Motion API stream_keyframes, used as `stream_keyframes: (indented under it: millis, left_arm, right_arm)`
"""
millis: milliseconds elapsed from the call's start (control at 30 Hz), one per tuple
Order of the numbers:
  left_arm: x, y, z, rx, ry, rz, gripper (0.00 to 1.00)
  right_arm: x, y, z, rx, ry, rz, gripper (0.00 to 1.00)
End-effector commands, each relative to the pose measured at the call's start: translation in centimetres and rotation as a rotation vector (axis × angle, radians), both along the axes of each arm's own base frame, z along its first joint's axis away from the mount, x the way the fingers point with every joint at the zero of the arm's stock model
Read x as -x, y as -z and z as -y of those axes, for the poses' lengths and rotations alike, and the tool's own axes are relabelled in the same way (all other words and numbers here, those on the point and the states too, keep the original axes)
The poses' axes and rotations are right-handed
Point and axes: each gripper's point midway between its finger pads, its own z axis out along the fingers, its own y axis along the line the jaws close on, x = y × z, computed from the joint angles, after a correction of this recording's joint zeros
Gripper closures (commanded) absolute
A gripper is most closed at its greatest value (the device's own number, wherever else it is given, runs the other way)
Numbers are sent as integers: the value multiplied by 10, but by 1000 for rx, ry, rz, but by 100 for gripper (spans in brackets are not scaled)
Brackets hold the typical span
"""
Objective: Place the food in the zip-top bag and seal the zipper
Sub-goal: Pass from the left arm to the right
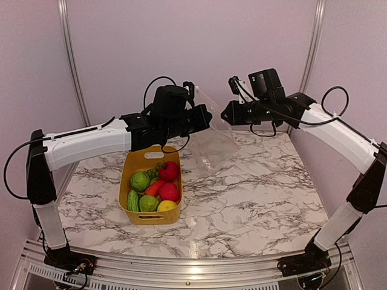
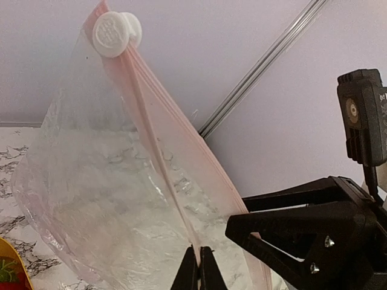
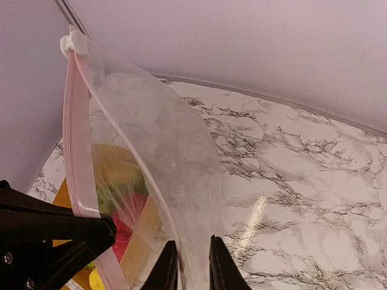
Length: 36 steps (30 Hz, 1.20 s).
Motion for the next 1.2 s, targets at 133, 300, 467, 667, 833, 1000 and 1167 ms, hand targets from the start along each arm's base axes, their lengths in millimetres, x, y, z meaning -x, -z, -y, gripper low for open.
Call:
stream_keyframes:
  millis: [133, 300, 467, 667, 833, 1000, 1167]
  left_arm:
    - [12, 19, 0, -54, 37, -36, 100]
    - [14, 29, -7, -92, 24, -60, 100]
    - [12, 33, -5, -90, 24, -71, 97]
    - [15, 25, 5, -73, 77, -49, 63]
    - [27, 11, -4, -110, 140, 44, 43]
    - [31, 8, -36, -163, 121, 70, 38]
    - [25, 18, -85, -202, 43, 37, 38]
  right_arm:
    - [-23, -5, 21, 91, 105, 66, 100]
    - [-39, -17, 77, 96, 277, 85, 100]
    - [-37, -19, 82, 121, 266, 97, 100]
    - [-28, 1, 79, 108, 244, 44, 100]
    - [-25, -2, 96, 145, 276, 65, 100]
    - [-34, -13, 140, 216, 368, 99, 100]
    - [-41, -52, 199, 304, 509, 193, 100]
